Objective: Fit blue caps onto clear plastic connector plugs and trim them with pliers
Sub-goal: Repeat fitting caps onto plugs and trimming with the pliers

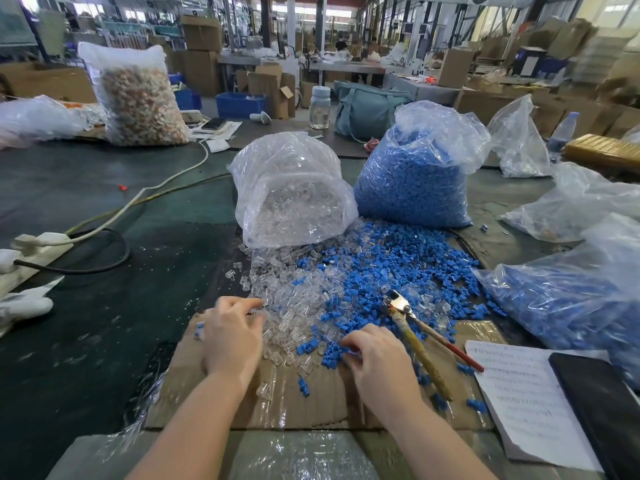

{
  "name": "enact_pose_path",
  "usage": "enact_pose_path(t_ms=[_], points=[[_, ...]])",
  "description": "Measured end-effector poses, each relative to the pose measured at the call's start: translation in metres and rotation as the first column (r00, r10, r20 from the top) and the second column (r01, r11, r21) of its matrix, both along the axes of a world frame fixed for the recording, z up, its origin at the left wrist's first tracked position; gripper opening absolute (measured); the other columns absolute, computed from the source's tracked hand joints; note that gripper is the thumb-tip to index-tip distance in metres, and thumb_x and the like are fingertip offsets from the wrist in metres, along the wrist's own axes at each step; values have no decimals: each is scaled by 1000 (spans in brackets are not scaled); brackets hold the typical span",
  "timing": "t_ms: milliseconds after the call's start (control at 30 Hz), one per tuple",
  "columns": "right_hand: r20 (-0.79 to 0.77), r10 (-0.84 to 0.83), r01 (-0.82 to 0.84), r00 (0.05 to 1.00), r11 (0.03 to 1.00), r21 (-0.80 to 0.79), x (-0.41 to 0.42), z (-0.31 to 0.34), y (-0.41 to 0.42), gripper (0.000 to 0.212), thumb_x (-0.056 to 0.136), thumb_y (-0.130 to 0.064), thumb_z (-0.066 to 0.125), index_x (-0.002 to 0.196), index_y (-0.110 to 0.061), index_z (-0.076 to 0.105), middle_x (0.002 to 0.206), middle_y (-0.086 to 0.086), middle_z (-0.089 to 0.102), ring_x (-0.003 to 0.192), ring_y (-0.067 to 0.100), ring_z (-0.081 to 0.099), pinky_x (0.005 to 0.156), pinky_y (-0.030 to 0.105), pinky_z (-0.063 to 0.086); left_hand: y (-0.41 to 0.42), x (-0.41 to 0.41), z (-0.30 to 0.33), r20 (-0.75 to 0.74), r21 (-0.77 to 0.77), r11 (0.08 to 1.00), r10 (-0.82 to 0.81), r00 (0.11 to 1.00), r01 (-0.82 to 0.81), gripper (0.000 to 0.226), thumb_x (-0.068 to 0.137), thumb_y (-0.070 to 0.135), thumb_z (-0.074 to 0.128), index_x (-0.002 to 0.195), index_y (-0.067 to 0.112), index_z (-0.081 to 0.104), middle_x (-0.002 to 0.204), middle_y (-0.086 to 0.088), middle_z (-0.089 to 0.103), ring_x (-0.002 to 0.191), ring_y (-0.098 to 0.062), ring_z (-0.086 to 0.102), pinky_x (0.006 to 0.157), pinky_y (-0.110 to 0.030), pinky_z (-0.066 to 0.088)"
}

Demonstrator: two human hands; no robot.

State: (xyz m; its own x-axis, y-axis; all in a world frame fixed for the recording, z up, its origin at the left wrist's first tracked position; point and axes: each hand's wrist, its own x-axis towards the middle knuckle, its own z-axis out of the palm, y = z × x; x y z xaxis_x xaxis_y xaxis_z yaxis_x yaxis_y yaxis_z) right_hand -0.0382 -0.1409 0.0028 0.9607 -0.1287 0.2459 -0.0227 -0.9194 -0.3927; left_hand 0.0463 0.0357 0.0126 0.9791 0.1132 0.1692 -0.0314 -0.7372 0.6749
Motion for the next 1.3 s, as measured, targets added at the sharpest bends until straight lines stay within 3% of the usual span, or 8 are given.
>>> enact_pose_path(t_ms=[67,133,233,433,767,967,1133,1300], points=[[-15,35,-35,999,999,-22,1,-1,7,17,92,-36,54,105,-27,62,102,-12,57,98,7,47,92,22,37,-15,-6,3,-3,-65,984,-166,986,166,15,86,21,63,100,22,68,108,0,61,98,-16,50,89,-33,44],[-19,41,-42,999,998,-55,2,-2,11,18,91,-39,55,100,-26,62,100,-10,55,97,10,46,90,24,35,-27,-11,4,-5,-41,958,-284,959,284,10,84,22,65,93,25,68,99,7,61,94,-10,49,90,-26,42],[-39,34,-37,999,996,-82,3,-5,13,18,90,-40,54,100,-27,62,101,-8,54,101,13,46,90,27,33,-39,-15,2,-17,-46,931,-362,932,361,6,82,24,69,85,29,70,91,13,56,91,-6,46,87,-21,35],[-74,8,-15,997,996,-91,5,-13,13,18,94,-38,47,102,-26,58,106,-8,53,105,14,45,89,27,31,-48,-19,-8,-82,91,946,-304,949,311,11,84,37,65,93,33,70,101,10,62,100,-12,48,96,-33,34],[-75,-25,16,997,994,-111,4,-16,14,22,90,-42,52,101,-24,59,104,-6,53,104,15,47,90,29,35,-50,-21,-14,-67,238,917,-314,947,321,24,87,41,60,110,39,64,108,11,59,103,-12,46,92,-31,32],[-88,-32,25,996,996,-80,5,-16,16,18,94,-37,48,104,-23,56,108,-6,51,106,15,45,89,28,35,-49,-23,-14,-78,222,919,-316,945,326,17,85,40,62,101,38,66,105,13,59,102,-10,46,92,-31,34],[-25,-59,59,998,998,-17,1,-14,11,10,89,-34,55,87,-24,54,92,-9,49,93,11,46,81,22,36,-47,-23,-13,-68,116,950,-285,956,291,12,82,41,65,92,35,67,99,13,58,100,-12,47,89,-32,32],[-15,-136,137,991,989,61,0,-11,5,16,86,-32,61,77,-26,50,83,-13,44,86,7,43,77,18,38,-45,-24,-13,-46,119,958,-259,965,263,13,84,38,64,96,35,68,100,14,59,98,-10,46,83,-29,28]])
